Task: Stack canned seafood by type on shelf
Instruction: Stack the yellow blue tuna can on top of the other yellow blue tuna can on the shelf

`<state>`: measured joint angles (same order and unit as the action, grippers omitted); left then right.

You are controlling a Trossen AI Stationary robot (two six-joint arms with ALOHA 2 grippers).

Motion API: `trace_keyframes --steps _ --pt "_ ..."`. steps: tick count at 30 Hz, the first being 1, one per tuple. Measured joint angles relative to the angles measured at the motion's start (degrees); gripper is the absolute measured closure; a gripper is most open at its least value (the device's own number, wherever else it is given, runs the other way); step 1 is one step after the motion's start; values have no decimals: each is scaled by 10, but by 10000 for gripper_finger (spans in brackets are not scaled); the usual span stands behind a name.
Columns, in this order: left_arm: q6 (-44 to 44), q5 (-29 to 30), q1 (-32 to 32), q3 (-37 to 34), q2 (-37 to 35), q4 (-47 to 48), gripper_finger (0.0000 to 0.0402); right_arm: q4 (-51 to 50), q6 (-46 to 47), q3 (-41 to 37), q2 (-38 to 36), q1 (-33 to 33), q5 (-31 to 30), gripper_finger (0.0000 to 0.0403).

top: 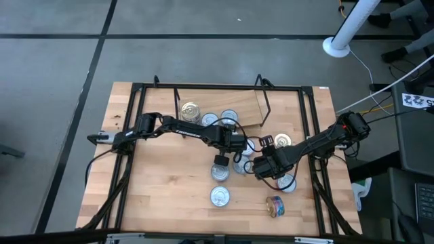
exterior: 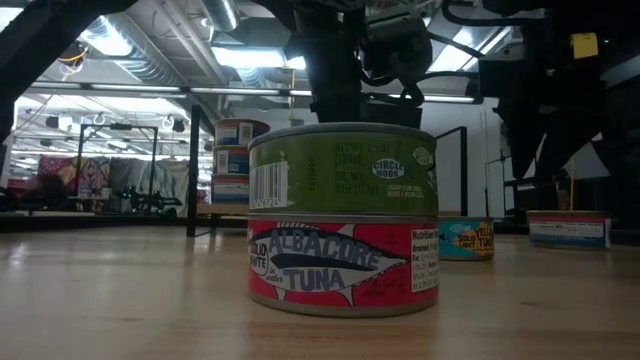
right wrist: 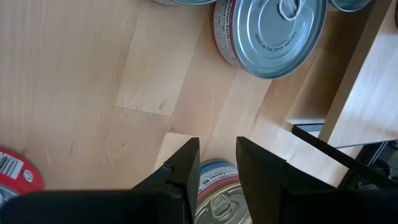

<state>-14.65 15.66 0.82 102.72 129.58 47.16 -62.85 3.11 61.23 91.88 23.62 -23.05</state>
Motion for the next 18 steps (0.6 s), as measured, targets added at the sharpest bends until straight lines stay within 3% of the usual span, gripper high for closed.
trace_keyframes --steps 18 --pt "14 -6 9 -2 -7 8 401 2 1 0 0 0 0 297"
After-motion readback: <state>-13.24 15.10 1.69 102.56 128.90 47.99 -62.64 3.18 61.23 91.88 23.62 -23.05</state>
